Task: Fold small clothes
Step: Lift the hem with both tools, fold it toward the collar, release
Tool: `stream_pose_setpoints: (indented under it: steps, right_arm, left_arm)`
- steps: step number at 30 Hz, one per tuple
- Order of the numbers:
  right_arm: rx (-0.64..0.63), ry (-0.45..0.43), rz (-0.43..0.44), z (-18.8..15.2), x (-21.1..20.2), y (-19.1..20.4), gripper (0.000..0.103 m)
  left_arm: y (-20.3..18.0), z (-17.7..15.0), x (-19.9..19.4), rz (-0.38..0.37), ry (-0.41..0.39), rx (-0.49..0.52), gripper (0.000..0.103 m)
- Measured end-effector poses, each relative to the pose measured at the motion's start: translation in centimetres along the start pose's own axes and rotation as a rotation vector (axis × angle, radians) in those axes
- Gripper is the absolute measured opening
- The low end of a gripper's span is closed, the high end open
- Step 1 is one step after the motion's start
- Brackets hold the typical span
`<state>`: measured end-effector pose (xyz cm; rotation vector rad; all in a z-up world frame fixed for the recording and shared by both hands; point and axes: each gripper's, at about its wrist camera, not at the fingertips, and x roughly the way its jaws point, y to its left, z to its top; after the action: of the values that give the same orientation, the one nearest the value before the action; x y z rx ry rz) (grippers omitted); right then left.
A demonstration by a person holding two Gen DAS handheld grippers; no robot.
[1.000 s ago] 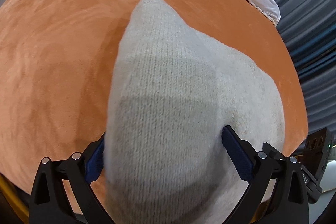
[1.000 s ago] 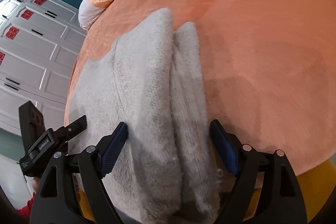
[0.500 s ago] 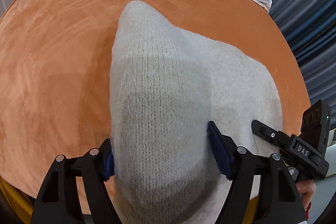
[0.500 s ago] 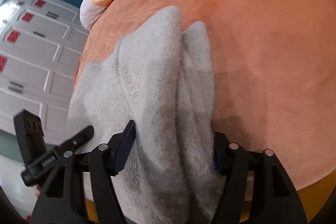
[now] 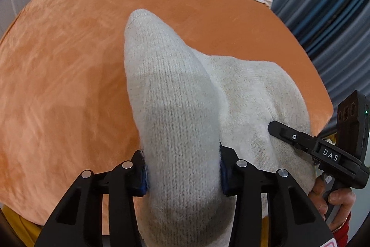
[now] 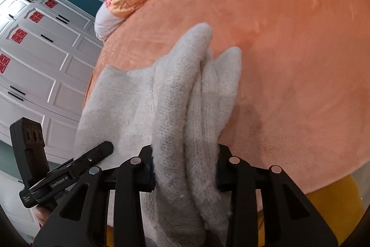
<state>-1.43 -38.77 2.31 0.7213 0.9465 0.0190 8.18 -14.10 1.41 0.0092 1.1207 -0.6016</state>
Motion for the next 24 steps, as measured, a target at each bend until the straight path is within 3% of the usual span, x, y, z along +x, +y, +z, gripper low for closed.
stream_pose_setpoints:
  steps: [16, 24]
  right_arm:
    - [-0.087, -0.214, -0.012, -0.6, -8.8, 6.8, 0.033]
    - [-0.259, -0.397, 0.049, 0.5, -15.2, 14.6, 0.033]
  left_arm:
    - [-2.6, 1.7, -8.7, -0.059, -0.165, 0.109, 0.041]
    - [-2.5, 3.3, -17.8, -0.114, -0.387, 0.163, 0.041]
